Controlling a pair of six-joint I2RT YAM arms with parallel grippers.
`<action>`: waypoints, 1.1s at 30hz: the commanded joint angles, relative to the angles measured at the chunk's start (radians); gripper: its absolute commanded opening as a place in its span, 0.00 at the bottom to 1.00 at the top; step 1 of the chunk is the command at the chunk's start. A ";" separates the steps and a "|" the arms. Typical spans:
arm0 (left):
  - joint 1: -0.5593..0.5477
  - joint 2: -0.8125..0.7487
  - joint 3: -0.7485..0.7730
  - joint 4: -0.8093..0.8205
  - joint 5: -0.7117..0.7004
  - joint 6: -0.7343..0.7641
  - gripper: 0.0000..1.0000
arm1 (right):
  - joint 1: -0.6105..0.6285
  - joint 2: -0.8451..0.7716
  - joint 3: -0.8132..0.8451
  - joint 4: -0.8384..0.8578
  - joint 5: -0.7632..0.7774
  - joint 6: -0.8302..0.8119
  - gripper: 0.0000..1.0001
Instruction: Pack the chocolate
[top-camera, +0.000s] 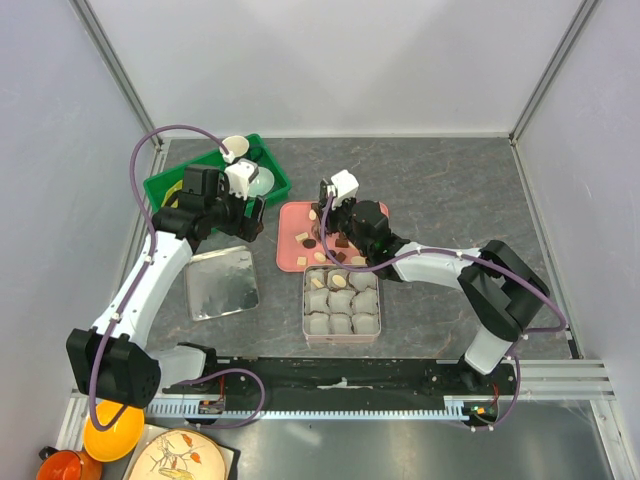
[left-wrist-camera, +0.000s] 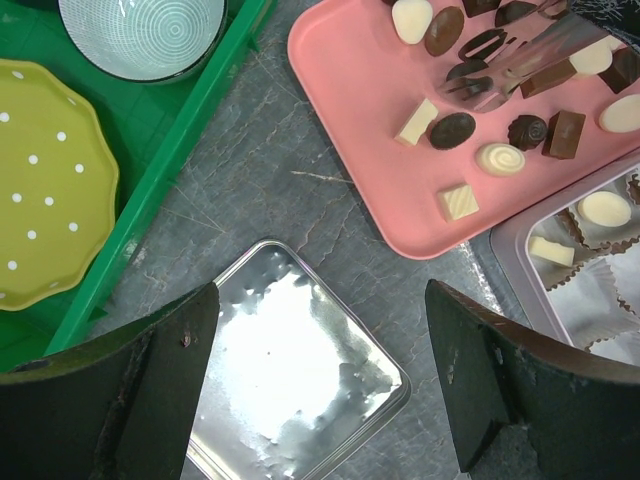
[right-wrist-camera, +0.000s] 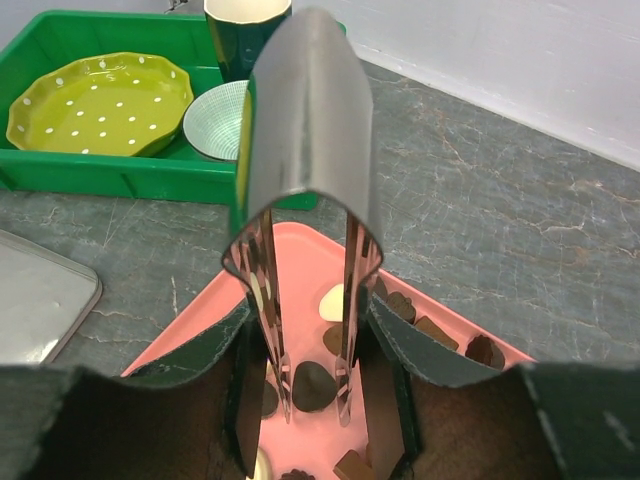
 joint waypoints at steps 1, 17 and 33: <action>0.004 -0.024 -0.004 0.036 0.005 0.034 0.90 | -0.006 0.001 0.023 0.052 -0.001 -0.002 0.45; 0.004 -0.032 -0.007 0.033 0.001 0.036 0.90 | -0.006 -0.140 0.026 0.015 -0.027 -0.070 0.27; 0.004 -0.056 -0.035 0.032 -0.022 0.047 0.90 | -0.006 -0.735 -0.221 -0.420 -0.102 0.028 0.23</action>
